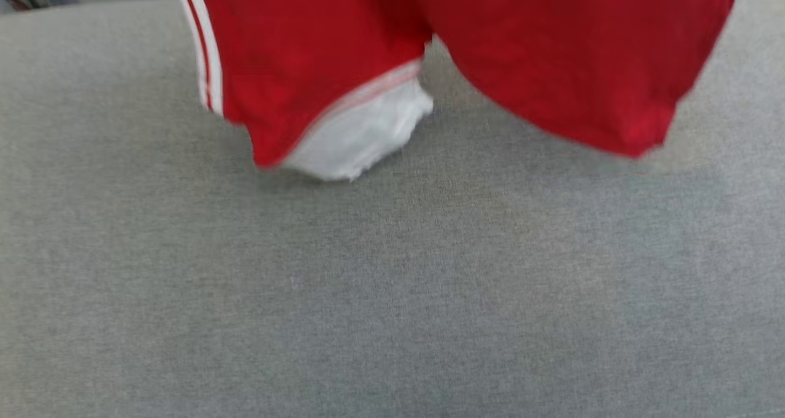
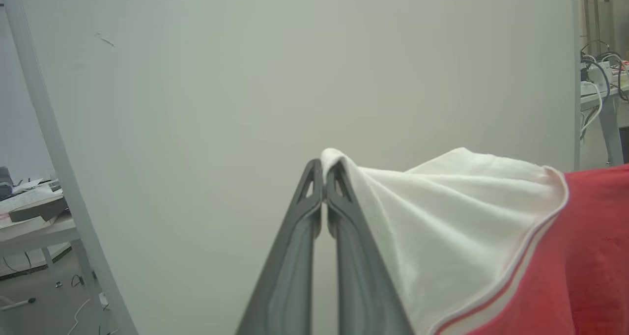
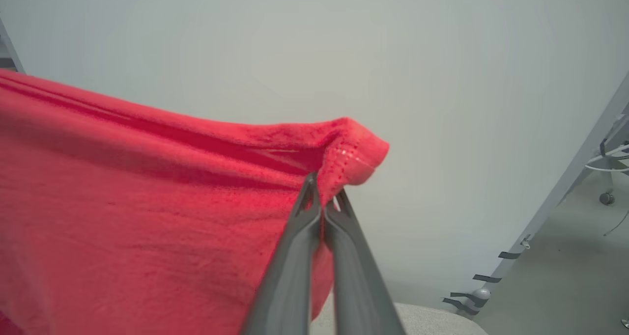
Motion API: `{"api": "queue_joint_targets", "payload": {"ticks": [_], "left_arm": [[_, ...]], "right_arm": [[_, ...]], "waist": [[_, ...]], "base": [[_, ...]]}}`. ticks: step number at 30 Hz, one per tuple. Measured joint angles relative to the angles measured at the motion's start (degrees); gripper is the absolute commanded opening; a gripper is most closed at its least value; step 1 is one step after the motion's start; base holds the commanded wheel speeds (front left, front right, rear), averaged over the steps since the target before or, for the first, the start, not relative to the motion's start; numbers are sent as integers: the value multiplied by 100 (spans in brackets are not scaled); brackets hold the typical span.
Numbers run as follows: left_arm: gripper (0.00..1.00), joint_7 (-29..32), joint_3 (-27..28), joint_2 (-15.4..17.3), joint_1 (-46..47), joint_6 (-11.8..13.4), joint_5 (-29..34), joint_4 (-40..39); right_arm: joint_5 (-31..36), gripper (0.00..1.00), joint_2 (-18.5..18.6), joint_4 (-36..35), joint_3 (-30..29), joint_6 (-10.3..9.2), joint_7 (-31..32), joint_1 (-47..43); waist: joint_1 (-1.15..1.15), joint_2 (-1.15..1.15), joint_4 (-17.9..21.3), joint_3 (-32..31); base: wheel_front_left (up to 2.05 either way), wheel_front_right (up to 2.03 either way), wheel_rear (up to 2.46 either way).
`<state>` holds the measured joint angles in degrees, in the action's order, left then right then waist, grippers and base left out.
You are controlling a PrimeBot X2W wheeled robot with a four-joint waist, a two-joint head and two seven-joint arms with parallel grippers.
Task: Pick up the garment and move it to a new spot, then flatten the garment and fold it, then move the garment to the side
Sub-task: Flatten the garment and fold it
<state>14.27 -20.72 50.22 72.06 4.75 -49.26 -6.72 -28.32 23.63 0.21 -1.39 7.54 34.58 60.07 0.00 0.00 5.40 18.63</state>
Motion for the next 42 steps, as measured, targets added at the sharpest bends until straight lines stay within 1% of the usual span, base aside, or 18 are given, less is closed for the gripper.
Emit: {"api": "queue_joint_targets", "payload": {"ticks": [2,7,8,12,15,16,18,19,22,24,26,28,31,34,38,42], "left_arm": [[0,44,-131,-60,608,-224,178,448],[0,-45,-572,-445,2195,-784,918,1808],[0,-102,-667,-528,2504,-860,1096,2141],[0,-550,-894,-802,3493,-1033,1636,3250],[0,-1005,-1009,-1003,4070,-1109,1918,3914],[0,-1139,-1007,-1071,4196,-1116,1926,4110],[0,-1298,-845,-1307,4398,-1134,1703,4642],[0,-1379,-831,-1373,4428,-1141,1646,4818],[0,-1845,-979,-1469,4396,-1189,1655,5265],[0,-2008,-1068,-1539,4276,-1211,1616,5458],[0,-2143,-1158,-1596,4019,-1213,1472,5611],[0,-2337,-1335,-1627,3629,-1213,1290,5594],[0,-2571,-1603,-1644,3032,-1213,957,5388],[0,-2731,-1748,-1673,2443,-1213,578,5102],[0,-2842,-1889,-1715,1554,-1213,225,4634],[0,-2881,-1948,-1708,434,-1211,0,4142]], "right_arm": [[108,0,-31,301,0,2,-222,369],[489,0,-218,1167,58,7,-926,1354],[593,0,-285,1372,76,7,-1102,1564],[1045,0,-502,2207,115,8,-1845,2387],[1360,0,-677,2739,52,9,-2372,2883],[1437,0,-728,2892,44,8,-2508,2991],[1571,0,-878,3194,51,9,-2862,3173],[1625,0,-926,3317,29,9,-2999,3232],[1768,0,-1065,3732,-11,8,-3383,3295],[1818,0,-1113,3942,46,8,-3551,3279],[1817,0,-1145,4100,135,7,-3710,3262],[1788,0,-1169,4213,281,7,-3880,3184],[1655,0,-1172,4309,637,4,-4105,2928],[1428,0,-1140,4364,1028,2,-4278,2557],[943,0,-1050,4353,1516,1,-4436,1969],[390,0,-921,4208,2089,1,-4475,1108]], "waist": [[0,0,31,226],[1,0,104,820],[2,0,121,939],[2,0,180,1344],[2,0,215,1603],[2,0,224,1670],[1,0,244,1819],[1,0,249,1876],[1,0,241,2050],[2,0,202,2109],[1,0,146,2133],[1,0,76,2128],[1,0,1,2062],[1,0,-51,1922],[1,0,-120,1664],[0,0,-186,1325]], "base": [[0,0,0],[0,0,0],[0,0,0],[0,0,0],[0,0,0],[0,0,0],[0,0,0],[0,0,0],[0,0,0],[0,0,0],[0,0,0],[0,0,0],[0,0,0],[0,0,0],[0,0,0],[0,0,0]]}}
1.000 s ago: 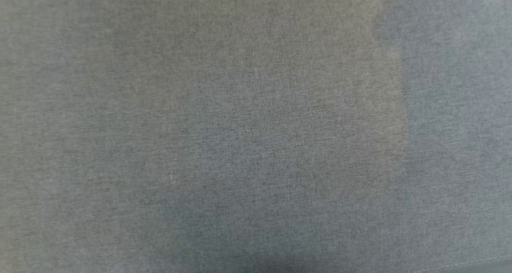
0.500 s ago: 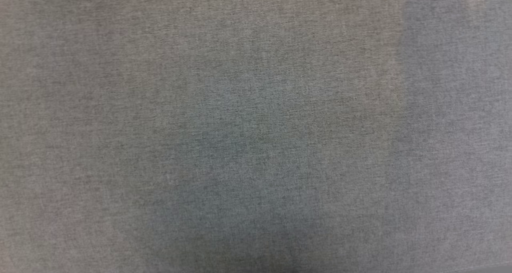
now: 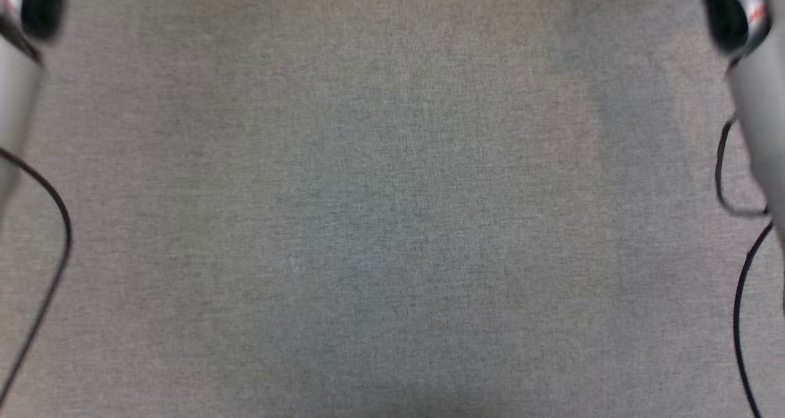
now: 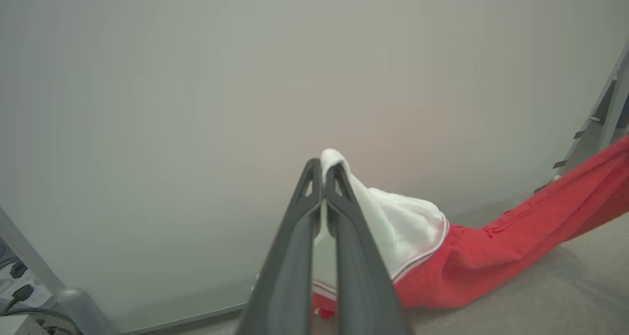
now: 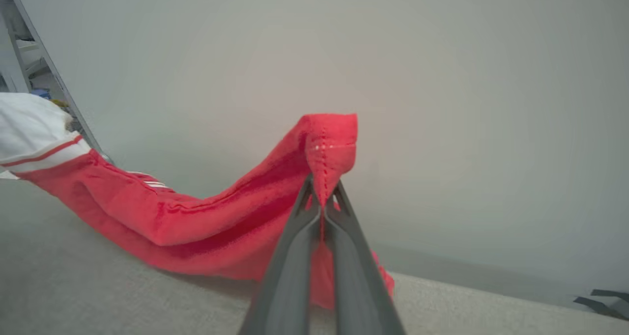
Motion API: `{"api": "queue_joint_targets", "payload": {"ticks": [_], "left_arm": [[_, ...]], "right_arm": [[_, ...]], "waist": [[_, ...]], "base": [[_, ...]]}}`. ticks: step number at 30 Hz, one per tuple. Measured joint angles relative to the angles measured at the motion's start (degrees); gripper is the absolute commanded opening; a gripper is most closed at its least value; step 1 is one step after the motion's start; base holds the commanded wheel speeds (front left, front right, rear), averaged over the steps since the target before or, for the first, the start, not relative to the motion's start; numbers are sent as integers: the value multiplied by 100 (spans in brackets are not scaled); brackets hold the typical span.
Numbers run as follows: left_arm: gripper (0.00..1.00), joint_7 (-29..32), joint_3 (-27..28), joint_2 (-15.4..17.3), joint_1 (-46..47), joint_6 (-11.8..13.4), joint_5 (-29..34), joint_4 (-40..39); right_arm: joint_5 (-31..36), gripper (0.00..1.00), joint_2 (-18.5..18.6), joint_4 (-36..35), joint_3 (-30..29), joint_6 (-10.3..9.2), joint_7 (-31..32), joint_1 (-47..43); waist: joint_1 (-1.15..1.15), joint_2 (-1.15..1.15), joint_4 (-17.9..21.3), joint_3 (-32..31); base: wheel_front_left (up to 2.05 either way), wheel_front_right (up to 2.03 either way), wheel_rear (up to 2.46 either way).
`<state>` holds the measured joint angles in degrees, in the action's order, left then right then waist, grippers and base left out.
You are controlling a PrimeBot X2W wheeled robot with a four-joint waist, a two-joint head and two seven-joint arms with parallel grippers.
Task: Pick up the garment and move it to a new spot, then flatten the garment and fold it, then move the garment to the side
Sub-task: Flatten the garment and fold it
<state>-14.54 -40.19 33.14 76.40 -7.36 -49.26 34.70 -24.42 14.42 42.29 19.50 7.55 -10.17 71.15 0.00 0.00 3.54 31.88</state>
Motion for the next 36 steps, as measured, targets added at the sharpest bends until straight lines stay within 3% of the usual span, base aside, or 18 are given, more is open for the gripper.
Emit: {"api": "queue_joint_targets", "payload": {"ticks": [2,9,14,20,24,36], "left_arm": [[0,-5,30,29,-571,49,-113,-258],[0,-12,260,606,-3004,791,-469,-1571],[0,-12,339,1051,-4573,1359,-664,-2495],[0,-3,143,1304,-5765,1878,-778,-3152],[0,7,-53,1324,-6201,1990,-778,-3392],[0,409,-799,1351,-6981,2013,-708,-3633]], "right_arm": [[-313,0,70,-78,178,0,13,-439],[-1435,0,413,-779,1002,-2,186,-1878],[-2065,0,775,-1074,1248,-2,193,-2585],[-2538,0,1078,-1125,1372,-2,183,-3312],[-2820,0,1158,-1015,1332,-2,185,-3785],[-3342,0,1399,-1061,1268,-1,549,-5102]], "waist": [[0,0,-30,-179],[-1,0,-131,-876],[-1,0,-211,-1339],[-1,0,-337,-1809],[-1,0,-425,-2071],[-1,0,-536,-2811]], "base": [[0,0,0],[0,0,0],[0,0,0],[0,0,0],[0,0,0],[0,0,0]]}}
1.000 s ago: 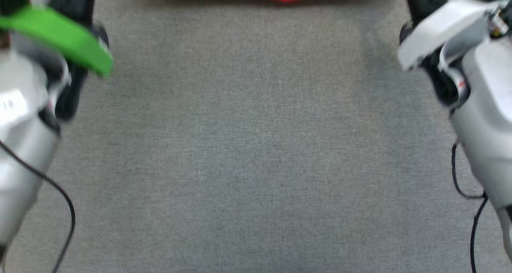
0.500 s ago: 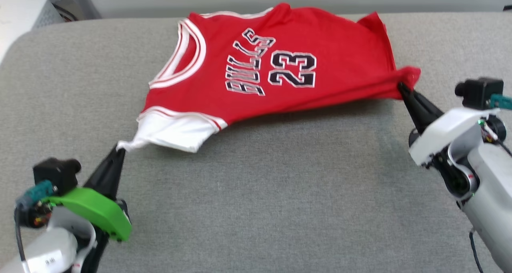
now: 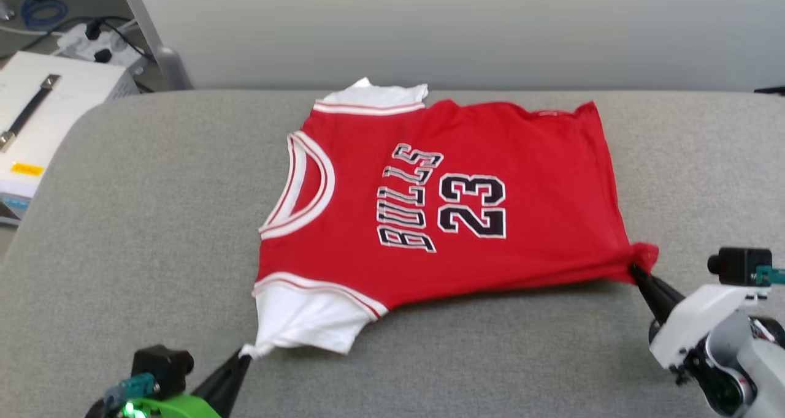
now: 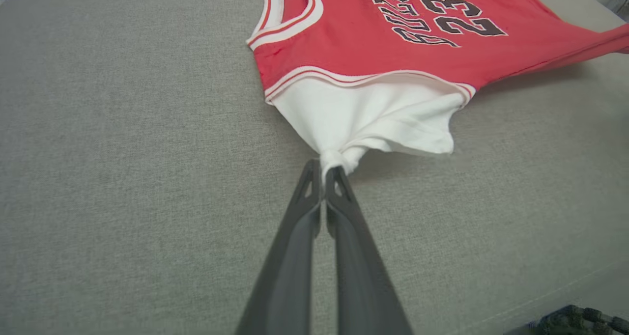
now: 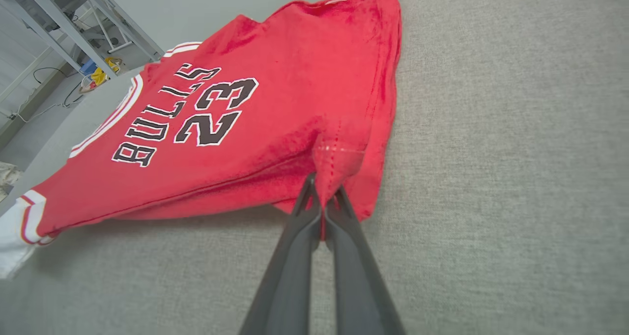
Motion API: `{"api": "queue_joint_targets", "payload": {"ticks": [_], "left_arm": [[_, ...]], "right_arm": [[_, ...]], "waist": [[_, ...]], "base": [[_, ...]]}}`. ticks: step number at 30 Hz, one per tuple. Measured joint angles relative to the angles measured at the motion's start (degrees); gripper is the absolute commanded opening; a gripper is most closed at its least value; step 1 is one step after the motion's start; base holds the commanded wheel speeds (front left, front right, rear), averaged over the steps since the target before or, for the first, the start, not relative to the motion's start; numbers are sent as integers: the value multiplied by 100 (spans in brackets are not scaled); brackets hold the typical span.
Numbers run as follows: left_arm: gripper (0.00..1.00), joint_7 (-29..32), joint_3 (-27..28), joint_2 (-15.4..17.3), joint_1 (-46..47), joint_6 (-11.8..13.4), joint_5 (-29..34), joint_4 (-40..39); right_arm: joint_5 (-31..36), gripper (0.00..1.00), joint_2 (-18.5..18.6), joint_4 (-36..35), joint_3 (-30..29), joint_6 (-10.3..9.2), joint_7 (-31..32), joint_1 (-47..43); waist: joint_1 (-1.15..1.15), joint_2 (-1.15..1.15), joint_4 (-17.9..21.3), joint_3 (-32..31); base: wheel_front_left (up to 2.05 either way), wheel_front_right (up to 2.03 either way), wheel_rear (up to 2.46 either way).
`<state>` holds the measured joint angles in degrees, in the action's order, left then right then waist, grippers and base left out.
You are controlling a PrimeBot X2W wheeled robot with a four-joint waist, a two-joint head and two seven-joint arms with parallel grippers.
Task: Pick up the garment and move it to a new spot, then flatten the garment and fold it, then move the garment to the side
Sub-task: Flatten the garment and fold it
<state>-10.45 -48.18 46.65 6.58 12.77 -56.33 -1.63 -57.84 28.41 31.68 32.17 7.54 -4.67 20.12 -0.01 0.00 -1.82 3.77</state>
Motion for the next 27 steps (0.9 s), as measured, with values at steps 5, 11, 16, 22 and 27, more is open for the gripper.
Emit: {"api": "queue_joint_targets", "payload": {"ticks": [5,11,16,22,27], "left_arm": [[0,69,-151,92,-341,-18,-60,-192],[0,267,-446,260,-853,-98,-250,-537],[0,305,-639,325,-1131,-102,-272,-723],[0,110,-438,310,-1071,-83,-244,-788],[0,-13,-227,187,-698,-83,-182,-693]], "right_arm": [[-102,0,209,-229,-111,0,169,-639],[-175,0,390,-654,-312,0,447,-1379],[-198,0,500,-993,-673,-1,578,-1970],[-108,0,457,-1662,-1199,-1,510,-2327],[133,0,307,-2004,-1575,-1,636,-2432]], "waist": [[0,0,-4,-328],[0,0,-11,-659],[0,0,-5,-841],[0,0,-2,-788],[0,0,-1,-632]], "base": [[0,0,0],[0,0,0],[0,0,0],[0,0,0],[0,0,0]]}}
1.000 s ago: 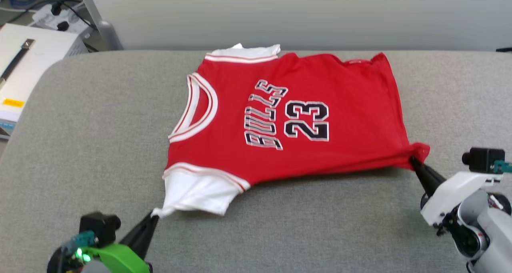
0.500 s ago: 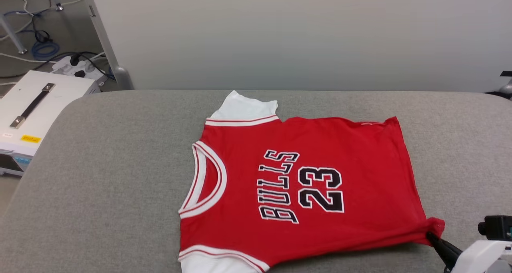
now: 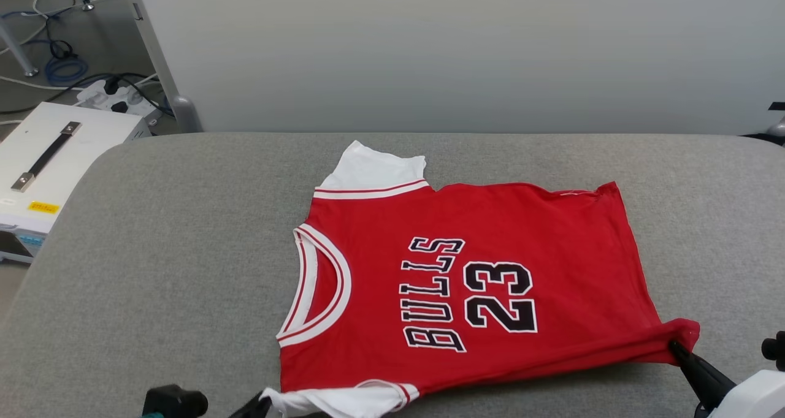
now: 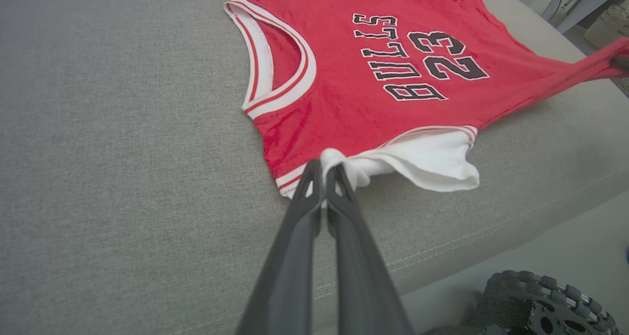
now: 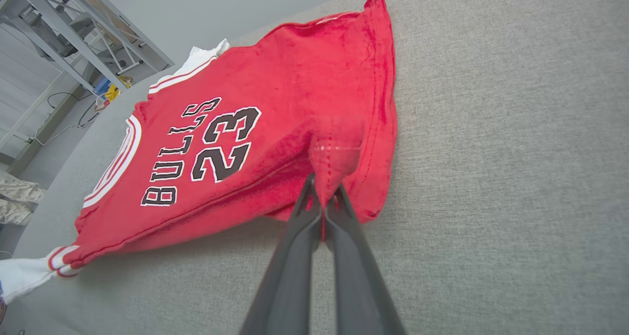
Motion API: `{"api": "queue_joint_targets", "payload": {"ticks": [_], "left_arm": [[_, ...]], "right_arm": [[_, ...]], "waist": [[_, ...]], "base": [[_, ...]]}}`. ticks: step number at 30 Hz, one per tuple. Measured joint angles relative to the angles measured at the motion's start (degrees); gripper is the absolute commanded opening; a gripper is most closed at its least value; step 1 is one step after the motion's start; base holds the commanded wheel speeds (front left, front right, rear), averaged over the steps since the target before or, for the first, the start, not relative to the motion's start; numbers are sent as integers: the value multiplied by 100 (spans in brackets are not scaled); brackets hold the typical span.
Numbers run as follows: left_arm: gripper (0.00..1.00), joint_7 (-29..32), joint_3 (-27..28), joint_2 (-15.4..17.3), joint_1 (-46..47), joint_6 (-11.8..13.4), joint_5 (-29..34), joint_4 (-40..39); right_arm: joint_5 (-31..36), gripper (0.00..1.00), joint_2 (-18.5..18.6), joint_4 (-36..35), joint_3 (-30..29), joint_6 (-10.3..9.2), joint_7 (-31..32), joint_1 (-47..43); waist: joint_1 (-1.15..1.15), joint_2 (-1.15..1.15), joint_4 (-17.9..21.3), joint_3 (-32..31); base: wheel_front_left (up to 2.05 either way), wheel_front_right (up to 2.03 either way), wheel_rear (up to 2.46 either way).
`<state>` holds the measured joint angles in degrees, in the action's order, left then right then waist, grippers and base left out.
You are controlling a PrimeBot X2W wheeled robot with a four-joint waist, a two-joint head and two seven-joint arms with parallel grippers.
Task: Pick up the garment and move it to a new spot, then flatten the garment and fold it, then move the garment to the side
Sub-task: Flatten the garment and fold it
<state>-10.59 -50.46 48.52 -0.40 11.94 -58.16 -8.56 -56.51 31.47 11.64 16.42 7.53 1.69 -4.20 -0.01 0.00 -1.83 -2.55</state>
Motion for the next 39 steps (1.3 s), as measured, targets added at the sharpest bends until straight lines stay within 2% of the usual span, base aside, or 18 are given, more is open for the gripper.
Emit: {"api": "queue_joint_targets", "payload": {"ticks": [6,15,25,32,39], "left_arm": [[0,-3,241,-135,598,-36,119,166],[0,584,289,-315,1710,-494,179,742],[0,1427,142,-397,2592,-1104,161,1768],[0,1492,82,-612,2945,-1367,168,2447],[0,1412,56,-843,3198,-1526,212,2967]], "right_arm": [[302,0,-268,-292,-485,0,223,-52],[767,0,-795,-461,-1011,0,757,142],[1438,0,-1160,-73,-1011,0,1232,985],[1694,0,-1291,213,-957,0,1325,1306],[1872,0,-1313,447,-939,0,1326,1480]], "waist": [[0,0,2,220],[1,0,103,610],[1,0,379,1090],[1,0,535,1274],[1,0,556,1362]], "base": [[0,0,0],[0,0,0],[0,0,0],[0,0,0],[0,0,0]]}}
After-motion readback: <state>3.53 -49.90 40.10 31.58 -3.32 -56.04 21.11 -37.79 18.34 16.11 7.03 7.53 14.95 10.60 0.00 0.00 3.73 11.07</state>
